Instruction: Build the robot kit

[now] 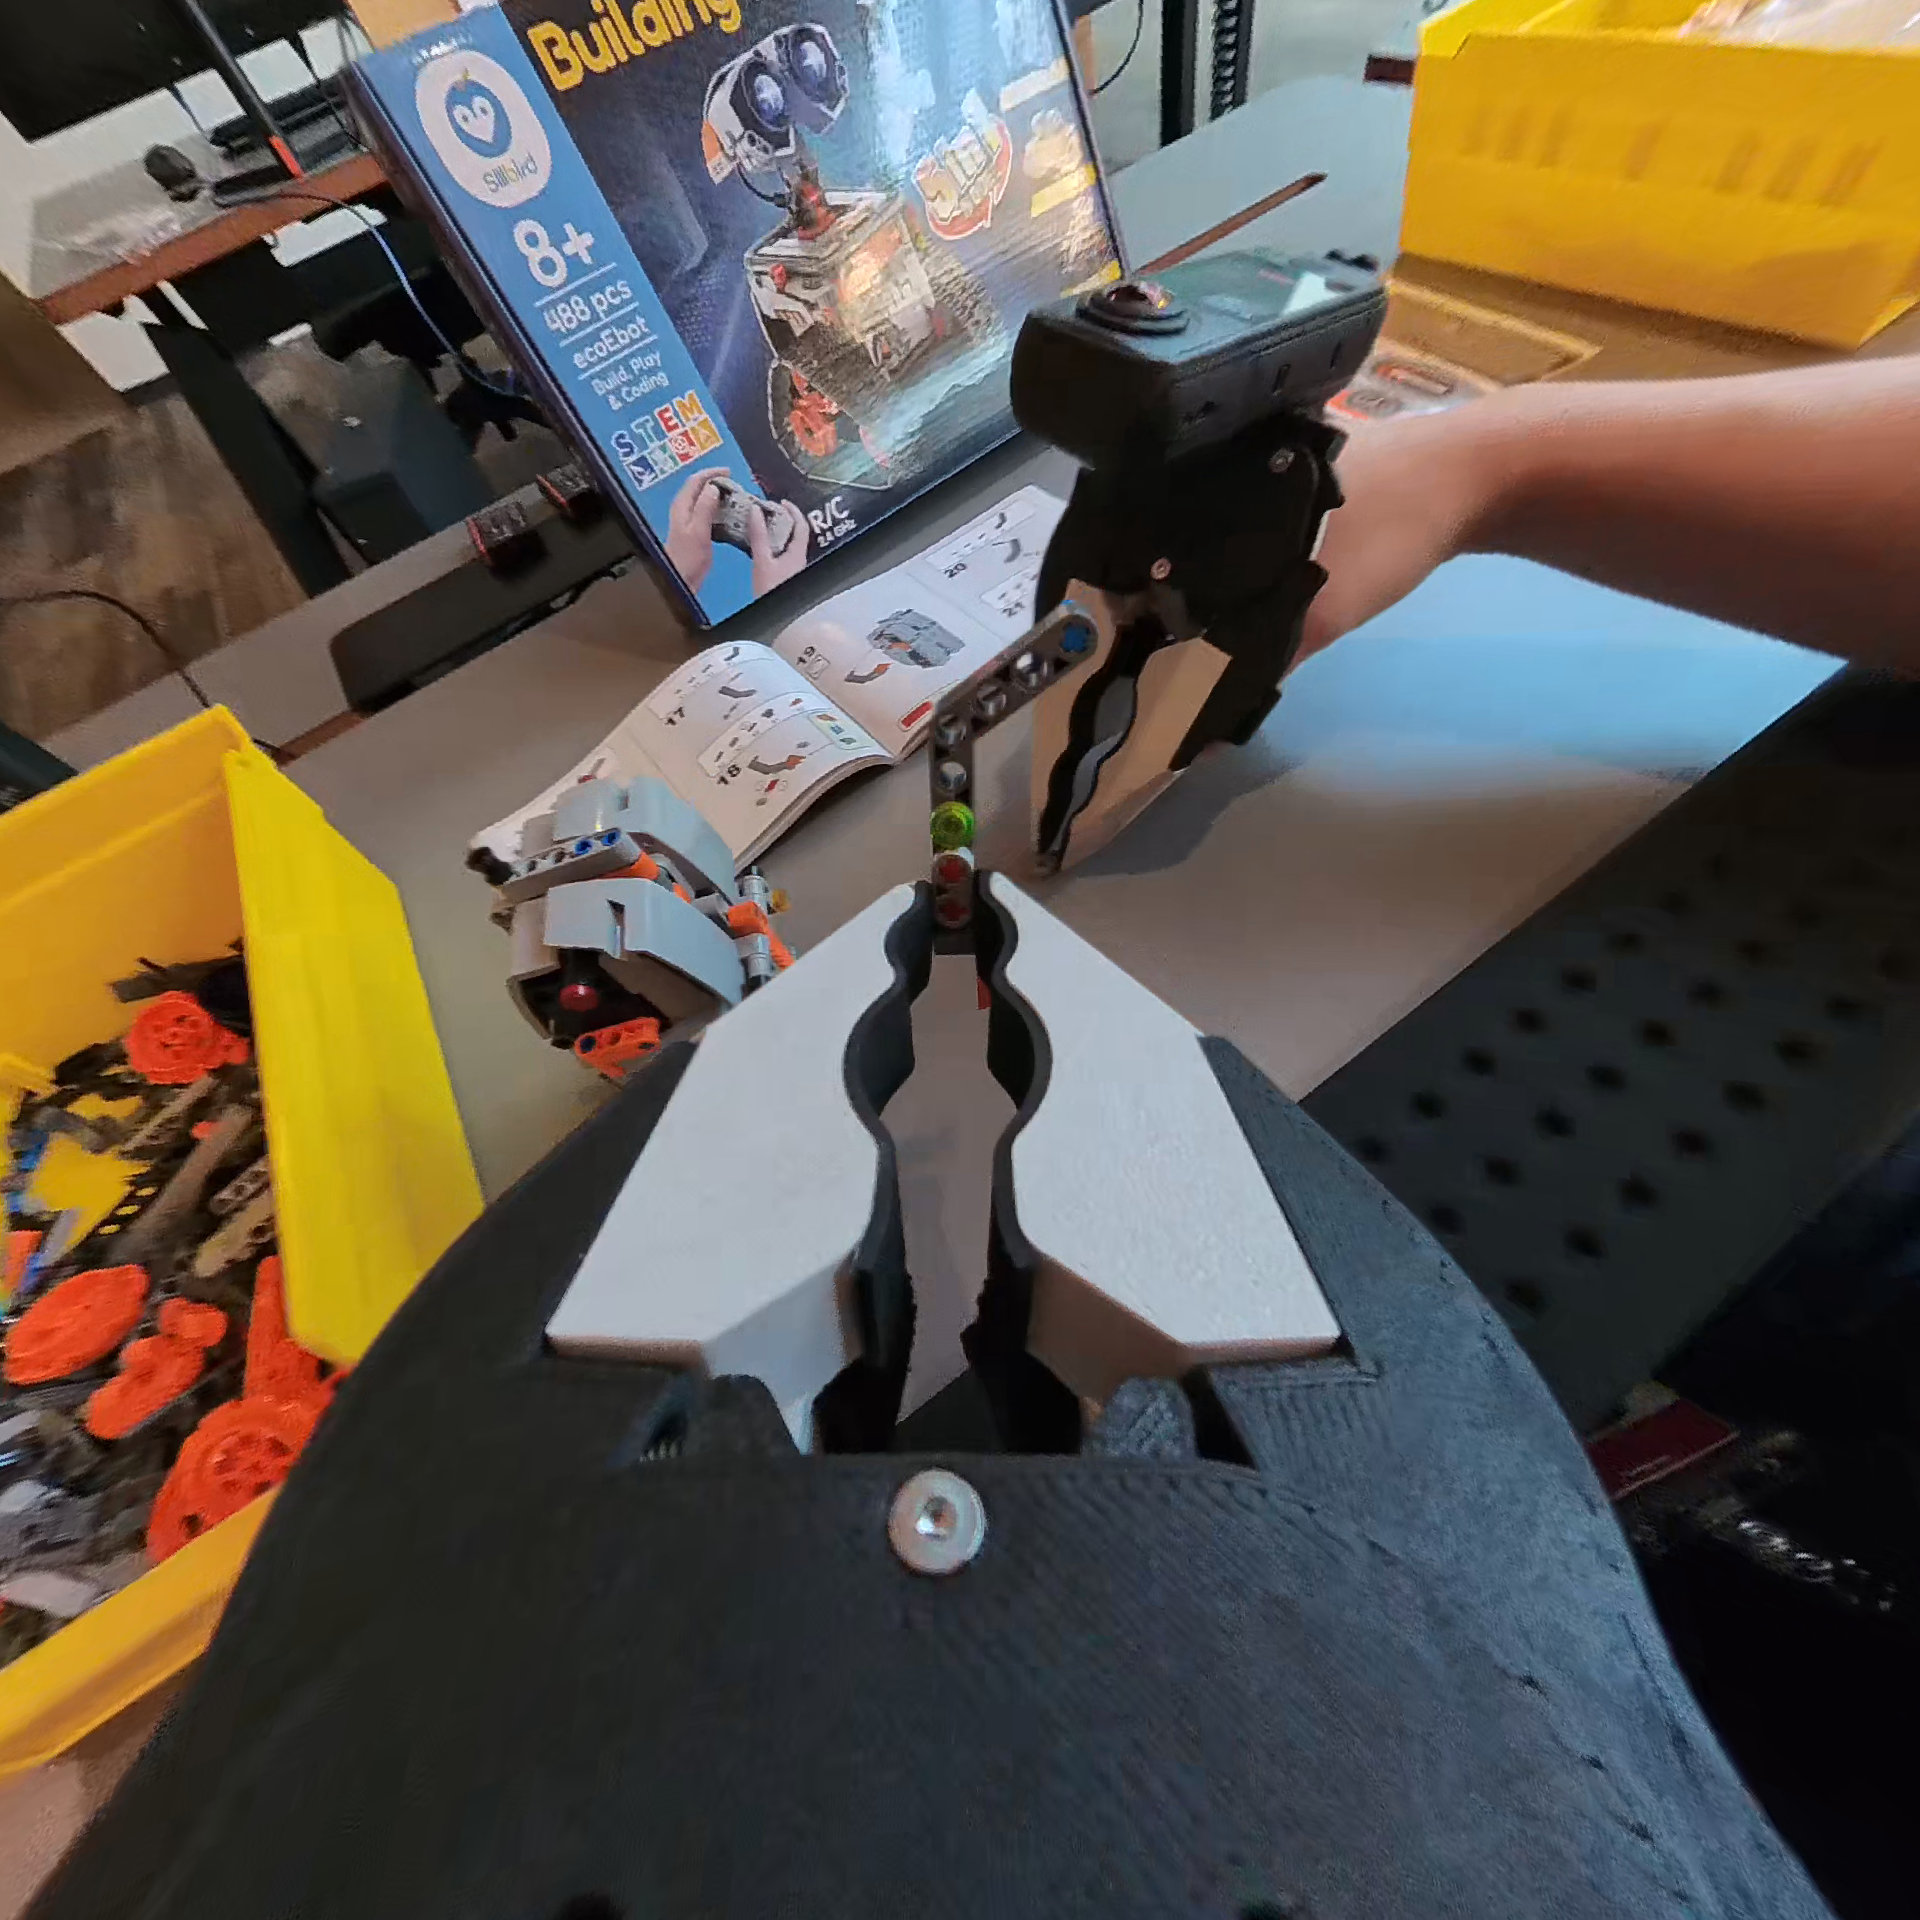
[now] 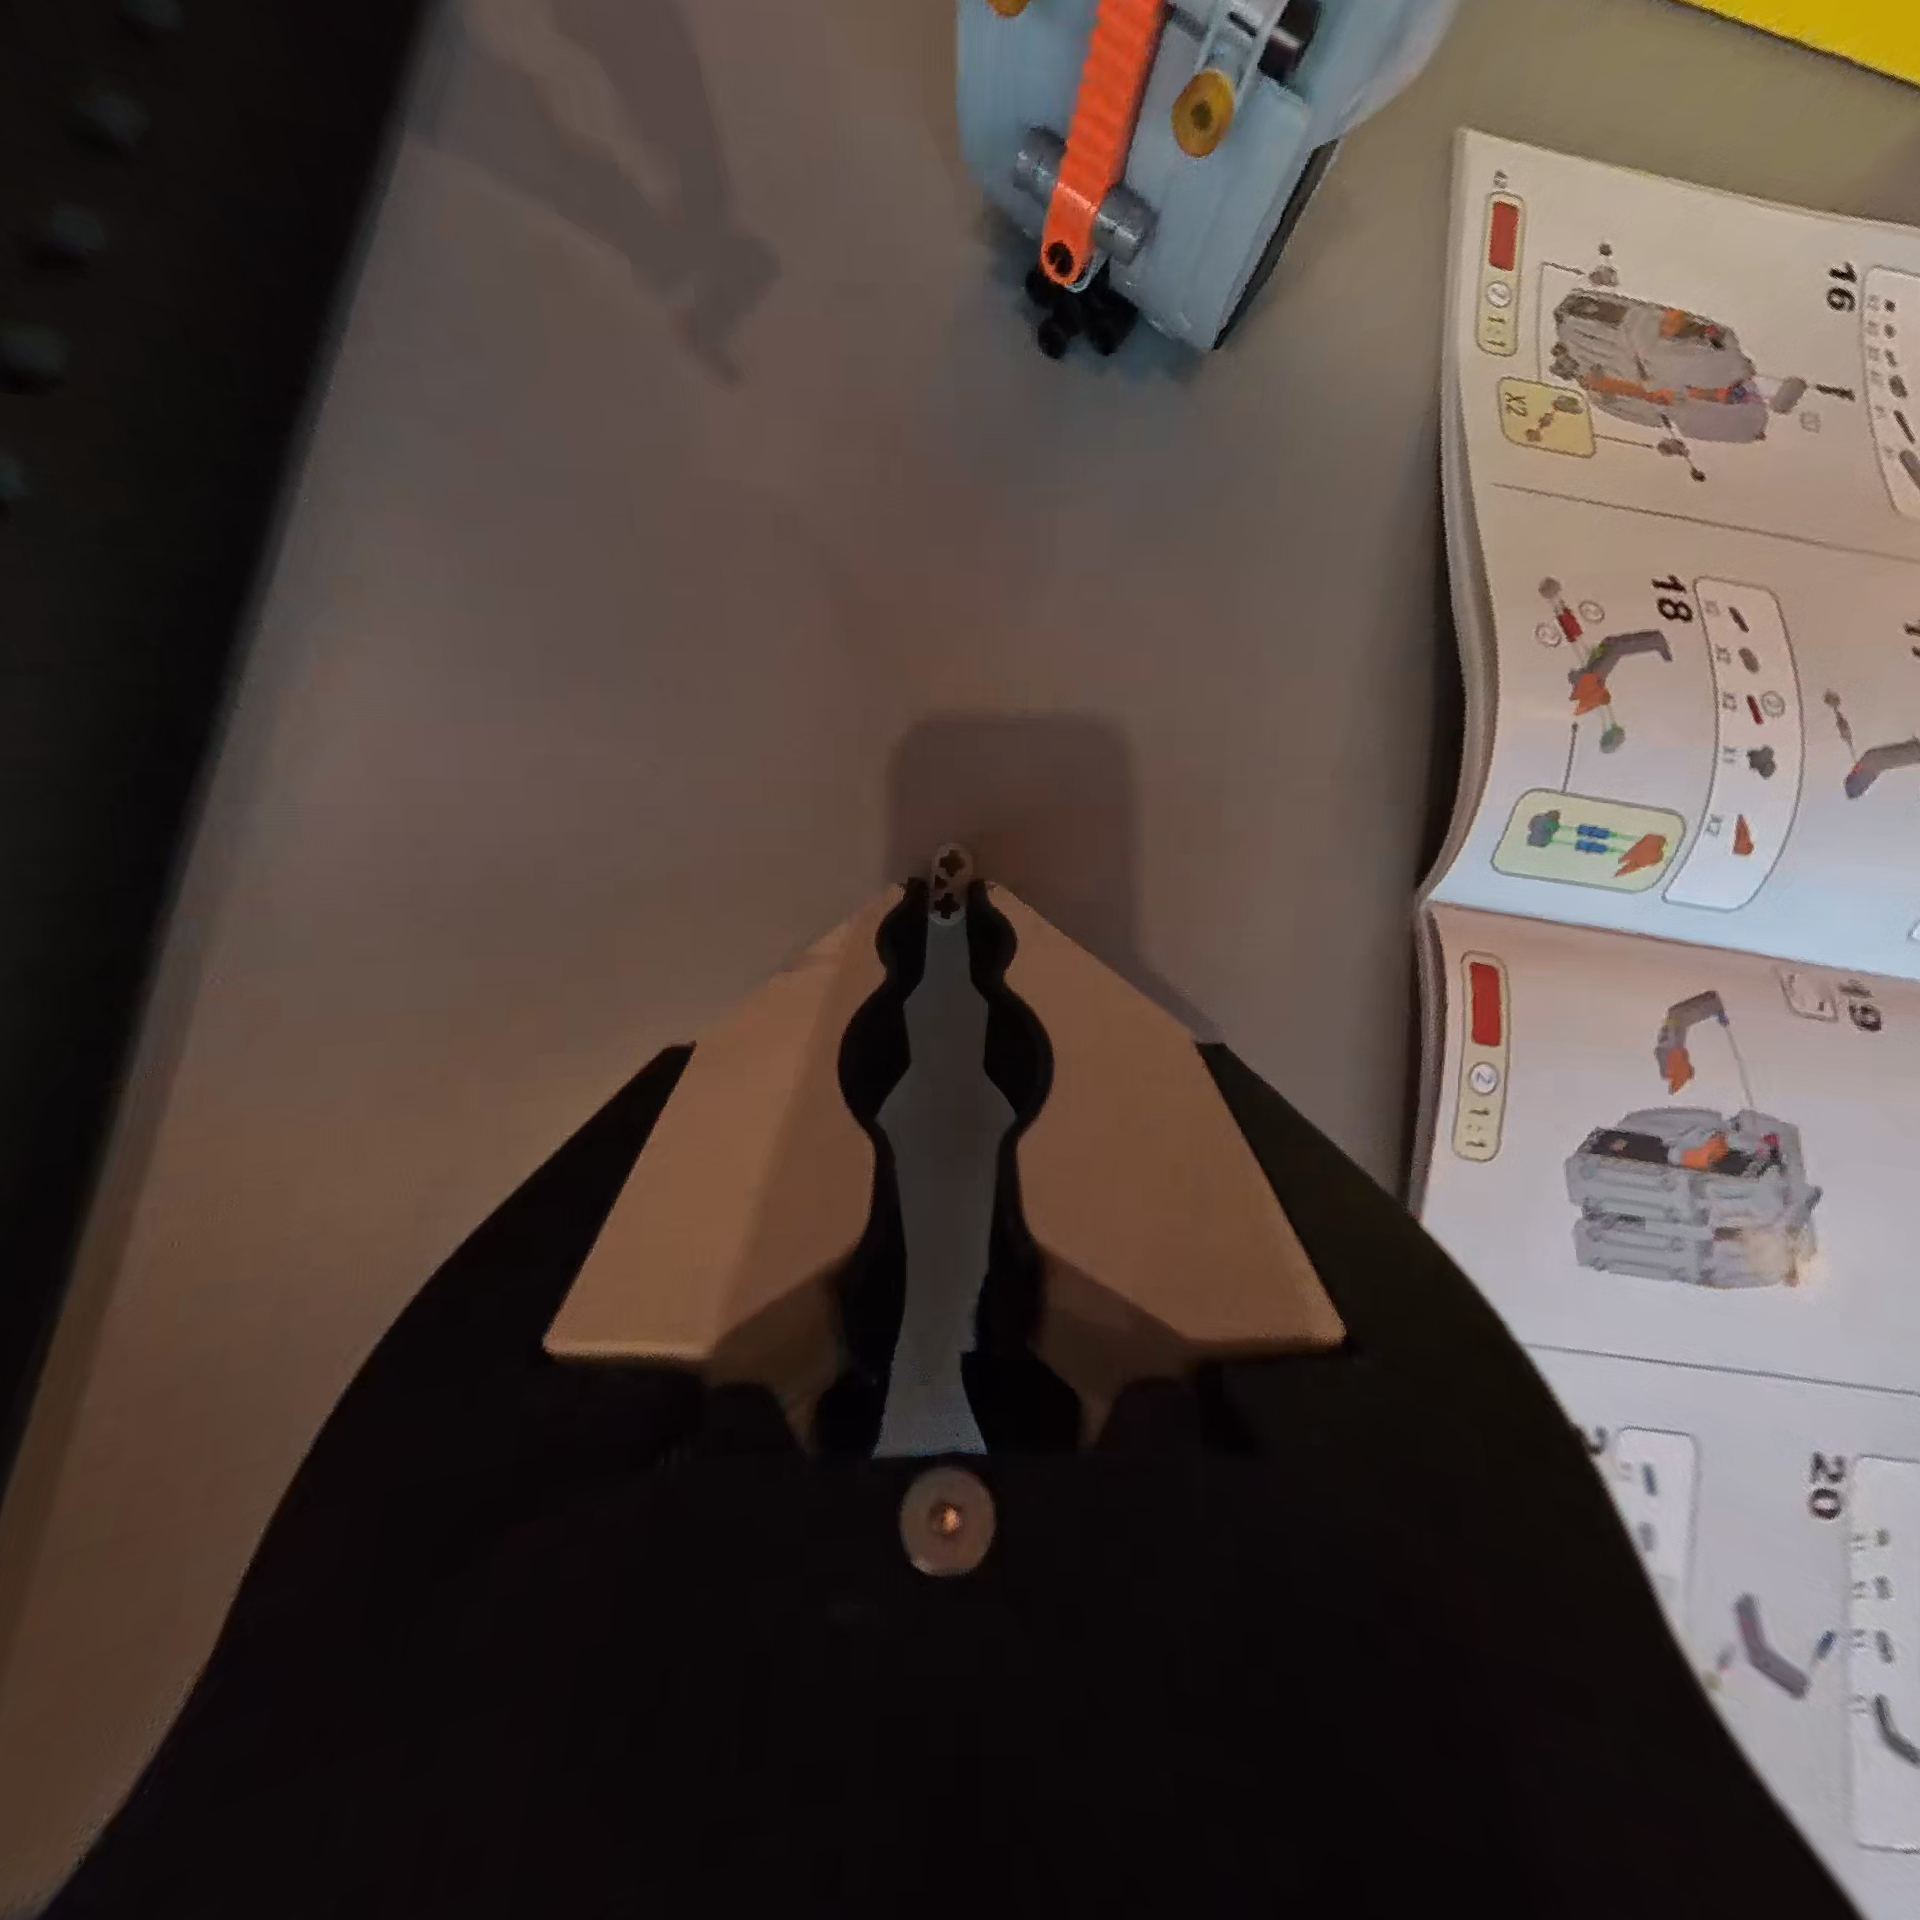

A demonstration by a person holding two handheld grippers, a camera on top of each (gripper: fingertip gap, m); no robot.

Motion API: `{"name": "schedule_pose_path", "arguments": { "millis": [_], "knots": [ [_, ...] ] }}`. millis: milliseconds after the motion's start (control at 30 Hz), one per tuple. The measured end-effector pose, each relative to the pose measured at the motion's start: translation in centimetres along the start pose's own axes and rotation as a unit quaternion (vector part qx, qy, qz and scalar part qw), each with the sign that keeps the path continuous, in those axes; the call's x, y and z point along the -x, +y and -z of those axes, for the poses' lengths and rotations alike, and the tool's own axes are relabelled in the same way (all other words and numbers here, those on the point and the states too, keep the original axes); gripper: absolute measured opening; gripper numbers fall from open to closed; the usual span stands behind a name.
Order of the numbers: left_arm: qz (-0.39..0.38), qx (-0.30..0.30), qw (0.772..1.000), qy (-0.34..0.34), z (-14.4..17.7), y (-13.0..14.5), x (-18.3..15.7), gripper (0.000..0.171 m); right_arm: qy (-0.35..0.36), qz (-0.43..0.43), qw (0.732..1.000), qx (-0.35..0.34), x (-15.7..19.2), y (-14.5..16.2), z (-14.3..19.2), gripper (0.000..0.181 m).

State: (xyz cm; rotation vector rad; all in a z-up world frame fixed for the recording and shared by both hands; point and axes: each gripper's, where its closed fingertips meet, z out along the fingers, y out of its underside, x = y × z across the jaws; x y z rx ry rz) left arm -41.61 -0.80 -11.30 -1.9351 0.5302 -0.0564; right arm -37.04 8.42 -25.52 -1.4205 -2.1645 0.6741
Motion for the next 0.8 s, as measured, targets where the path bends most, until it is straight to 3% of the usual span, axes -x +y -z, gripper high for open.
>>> {"name": "schedule_pose_path", "arguments": {
  "millis": [167,333,433,533,567,633,700,800],
  "knots": [
    [-0.071,0.015,0.996,-0.053,0.5,-0.3,0.2,0.006,-0.006,-0.059,0.997,-0.051,1.2,-0.5,0.2,0.007],
    [-0.065,-0.004,0.997,-0.042,0.8,-0.9,-0.3,0.006,-0.031,-0.098,0.986,-0.134,2.0,-3.4,1.8,0.007],
    [-0.030,-0.019,0.999,-0.006,0.7,-0.9,-0.8,0.006,-0.061,-0.122,0.968,-0.211,2.6,-5.9,3.8,0.007],
    [0.093,-0.042,0.990,0.096,0.6,-0.8,-1.7,0.006,-0.067,-0.109,0.962,-0.240,3.4,-6.8,5.4,0.007],
    [0.157,-0.049,0.973,0.162,0.8,-0.9,-2.4,0.006,-0.057,-0.086,0.971,-0.218,3.6,-6.1,5.3,0.007],
    [0.281,-0.070,0.908,0.302,1.7,-1.3,-3.5,0.006,-0.036,-0.004,0.990,-0.134,4.5,-3.4,4.2,0.007],
    [0.355,-0.062,0.852,0.380,2.1,-0.5,-3.6,0.005,-0.025,0.082,0.995,-0.046,5.6,-0.8,3.4,0.008],
    [0.444,-0.072,0.763,0.464,2.9,-0.5,-3.6,0.005,-0.017,0.165,0.983,-0.080,8.3,-3.1,4.5,0.007]
  ]
}}
